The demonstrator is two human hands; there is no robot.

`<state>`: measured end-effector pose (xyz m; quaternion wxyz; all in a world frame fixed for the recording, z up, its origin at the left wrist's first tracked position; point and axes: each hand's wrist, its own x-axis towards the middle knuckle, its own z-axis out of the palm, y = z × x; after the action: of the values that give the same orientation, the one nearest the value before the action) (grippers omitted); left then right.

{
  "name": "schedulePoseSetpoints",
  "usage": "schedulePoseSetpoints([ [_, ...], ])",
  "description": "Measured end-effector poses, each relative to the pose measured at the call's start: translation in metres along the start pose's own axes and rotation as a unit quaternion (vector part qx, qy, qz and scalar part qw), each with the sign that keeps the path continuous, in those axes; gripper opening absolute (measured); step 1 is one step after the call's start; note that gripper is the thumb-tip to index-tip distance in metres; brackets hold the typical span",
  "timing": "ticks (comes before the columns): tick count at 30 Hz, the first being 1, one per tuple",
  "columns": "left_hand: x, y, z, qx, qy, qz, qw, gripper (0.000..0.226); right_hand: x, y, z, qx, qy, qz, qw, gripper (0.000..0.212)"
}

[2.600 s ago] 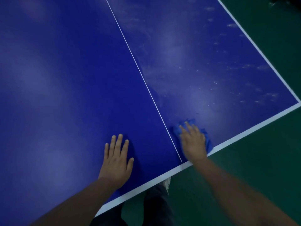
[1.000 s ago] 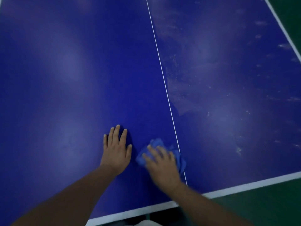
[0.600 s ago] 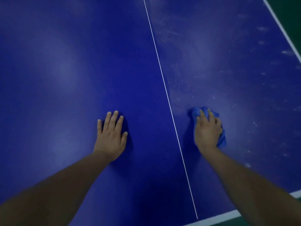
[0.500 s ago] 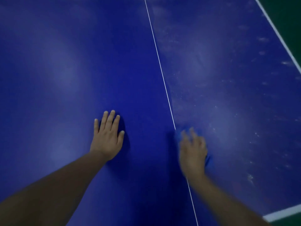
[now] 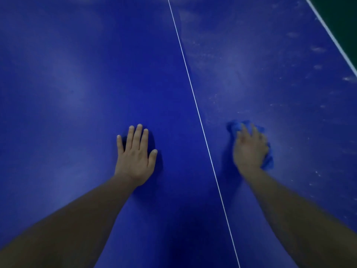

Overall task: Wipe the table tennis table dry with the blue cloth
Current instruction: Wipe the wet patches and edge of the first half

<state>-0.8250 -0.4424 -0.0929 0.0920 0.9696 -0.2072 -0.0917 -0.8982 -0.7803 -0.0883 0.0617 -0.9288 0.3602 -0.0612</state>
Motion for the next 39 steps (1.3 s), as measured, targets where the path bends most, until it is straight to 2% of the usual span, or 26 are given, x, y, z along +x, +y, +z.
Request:
schedulePoseSetpoints([
  [2,0.003,0.002,0.001,-0.012,0.005,0.003,1.000,0.075,0.000,0.025,-0.013,0.014,0.017,0.081,0.996,0.050],
  [3,0.004,0.003,0.002,-0.020,0.003,0.003,1.000,0.075,-0.011,0.026,-0.015,0.024,0.030,0.082,0.996,0.046],
  [4,0.005,0.003,0.004,-0.028,0.002,0.003,1.000,0.074,-0.027,0.018,-0.014,0.031,0.050,0.040,0.997,0.043],
  [6,0.006,0.003,0.007,-0.058,0.017,0.007,0.998,0.073,-0.079,-0.022,-0.002,0.034,0.062,-0.144,0.987,0.041],
  [8,0.007,0.001,0.007,-0.116,0.047,0.000,0.992,0.071,-0.142,-0.077,0.010,0.025,-0.011,-0.289,0.957,0.045],
  [11,0.007,-0.006,0.004,-0.146,0.056,-0.006,0.988,0.070,-0.164,-0.139,0.020,0.067,-0.052,-0.336,0.938,0.043],
  [14,0.009,-0.012,0.003,-0.110,0.058,0.010,0.992,0.071,-0.095,-0.162,0.025,0.043,-0.019,-0.330,0.943,0.043],
  [16,0.012,-0.010,0.002,-0.067,0.036,0.010,0.997,0.075,-0.034,-0.145,0.026,-0.010,0.016,-0.280,0.960,0.044],
  [19,0.024,0.006,0.000,-0.021,-0.007,0.029,0.999,0.082,0.042,-0.073,0.018,-0.047,0.042,-0.094,0.994,0.040],
  [22,0.043,0.028,-0.004,-0.017,-0.033,0.035,0.999,0.088,0.048,-0.017,0.001,0.010,0.060,0.056,0.997,0.047],
  [23,0.048,0.035,-0.006,-0.016,-0.045,0.026,0.999,0.090,0.034,-0.020,0.000,0.030,0.076,0.060,0.995,0.048],
  [24,0.053,0.040,-0.006,-0.013,-0.058,0.014,0.998,0.093,0.016,-0.032,0.001,0.043,0.087,0.024,0.995,0.047],
  [27,0.062,0.042,-0.003,0.012,-0.089,-0.014,0.996,0.100,-0.037,-0.098,0.016,0.041,0.042,-0.220,0.974,0.044],
  [28,0.065,0.042,-0.004,0.015,-0.104,-0.018,0.994,0.102,-0.045,-0.120,0.021,0.038,0.022,-0.267,0.963,0.043],
  [31,0.070,0.043,-0.007,0.013,-0.150,-0.035,0.988,0.108,-0.009,-0.159,0.029,0.055,0.000,-0.308,0.950,0.044],
  [33,0.073,0.044,-0.010,0.013,-0.154,-0.035,0.987,0.110,0.041,-0.158,0.033,0.002,0.028,-0.298,0.954,0.044],
  [36,0.071,0.045,-0.012,0.026,-0.162,-0.026,0.986,0.112,0.114,-0.113,0.025,-0.024,0.048,-0.132,0.990,0.037],
  [38,0.067,0.045,-0.011,0.027,-0.148,-0.018,0.988,0.114,0.118,-0.082,0.018,0.029,0.024,-0.012,0.999,0.039],
  [39,0.065,0.045,-0.008,0.028,-0.125,-0.012,0.992,0.115,0.103,-0.078,0.014,0.050,0.024,0.010,0.998,0.042],
])
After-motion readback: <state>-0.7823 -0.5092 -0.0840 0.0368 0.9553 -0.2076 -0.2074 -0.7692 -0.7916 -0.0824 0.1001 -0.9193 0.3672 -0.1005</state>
